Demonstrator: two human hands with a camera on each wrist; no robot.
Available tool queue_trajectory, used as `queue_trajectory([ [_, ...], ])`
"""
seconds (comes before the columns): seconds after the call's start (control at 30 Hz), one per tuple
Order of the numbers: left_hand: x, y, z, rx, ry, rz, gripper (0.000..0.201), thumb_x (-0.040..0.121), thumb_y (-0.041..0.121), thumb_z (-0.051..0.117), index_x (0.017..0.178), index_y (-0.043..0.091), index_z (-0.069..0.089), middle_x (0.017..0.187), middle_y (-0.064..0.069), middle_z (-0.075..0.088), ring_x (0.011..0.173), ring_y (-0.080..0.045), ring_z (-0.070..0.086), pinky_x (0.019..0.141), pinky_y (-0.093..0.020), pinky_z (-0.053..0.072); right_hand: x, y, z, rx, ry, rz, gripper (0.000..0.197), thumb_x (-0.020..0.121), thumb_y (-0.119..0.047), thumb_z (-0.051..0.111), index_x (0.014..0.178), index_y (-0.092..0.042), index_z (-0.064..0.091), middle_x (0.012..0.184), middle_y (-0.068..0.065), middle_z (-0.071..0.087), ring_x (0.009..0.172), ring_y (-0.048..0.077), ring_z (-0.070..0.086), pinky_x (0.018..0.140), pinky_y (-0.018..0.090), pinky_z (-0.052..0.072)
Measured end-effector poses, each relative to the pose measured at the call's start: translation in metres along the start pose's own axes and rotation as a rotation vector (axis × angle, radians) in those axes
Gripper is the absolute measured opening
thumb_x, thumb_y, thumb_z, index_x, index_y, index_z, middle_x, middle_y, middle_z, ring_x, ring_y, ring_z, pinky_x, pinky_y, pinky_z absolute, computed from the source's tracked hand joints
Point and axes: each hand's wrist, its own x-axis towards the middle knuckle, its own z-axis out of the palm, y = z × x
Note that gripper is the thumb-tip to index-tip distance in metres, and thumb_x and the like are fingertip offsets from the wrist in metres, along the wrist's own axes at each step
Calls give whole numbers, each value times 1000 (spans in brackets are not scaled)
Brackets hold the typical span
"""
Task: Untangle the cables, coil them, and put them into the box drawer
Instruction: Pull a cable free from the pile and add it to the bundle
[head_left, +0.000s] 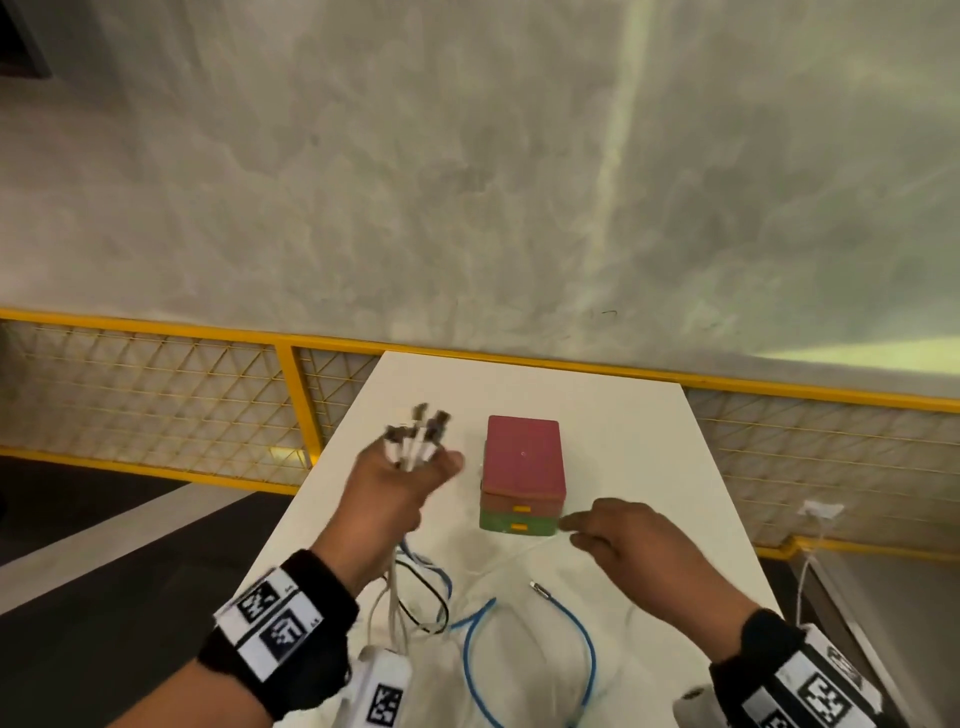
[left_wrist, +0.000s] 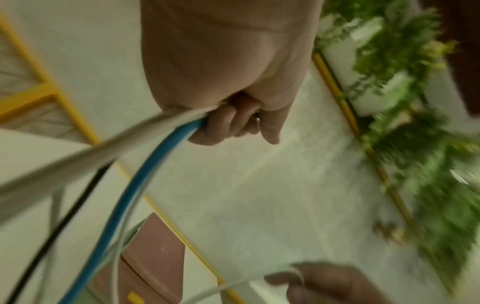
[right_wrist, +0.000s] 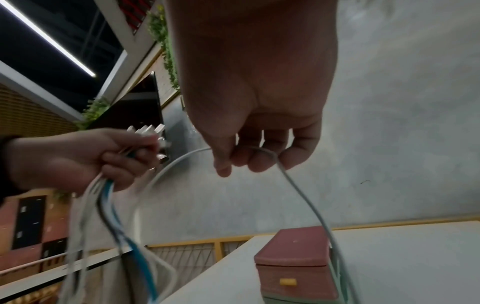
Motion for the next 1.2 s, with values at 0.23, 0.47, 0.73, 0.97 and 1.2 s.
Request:
queue_trajectory([
  [0.23,-19,-29,39,330,-349,49,18,68,23,86,78,22,70,87,-3,75,80,-4,62,77,-30,51,-3,-40,-23,204,-37,-92,22,93,-26,60,72,-28,59,66,-31,56,66,-8,53,61,13,39],
  [0.47,-23,-11,9,376,-756,-148,13,78,-9,74,88,-2,74,72,13,75,65,1,64,61,-13,47,-10,-26,-28,415,-223,41,5,83,-24,71,80,-22,75,68,-14,67,62,0,60,60,16,45],
  [0.73,-13,-8,-46,705,-728,-319,26,76,24,80,95,8,73,77,-10,56,58,-22,38,46,-21,26,-35,8,-3,379,-461,254,7,83,-17,67,81,-20,73,66,-16,69,67,6,69,58,12,46],
  [0.97,-2,35,-13,3,-361,-270,8,92,13,64,90,7,60,58,1,29,43,-9,20,42,-20,17,-58,-23,23,48,-749,209,25,92,-42,51,112,-48,64,131,-16,57,127,10,48,111,23,25],
  [1.2,-21,81,46,-258,-467,-58,9,89,15,66,83,9,66,58,-4,30,39,-9,30,41,-20,30,-7,-92,-30,900,-138,-94,63,73,-52,75,125,-27,50,122,-22,58,124,-1,51,104,28,43],
])
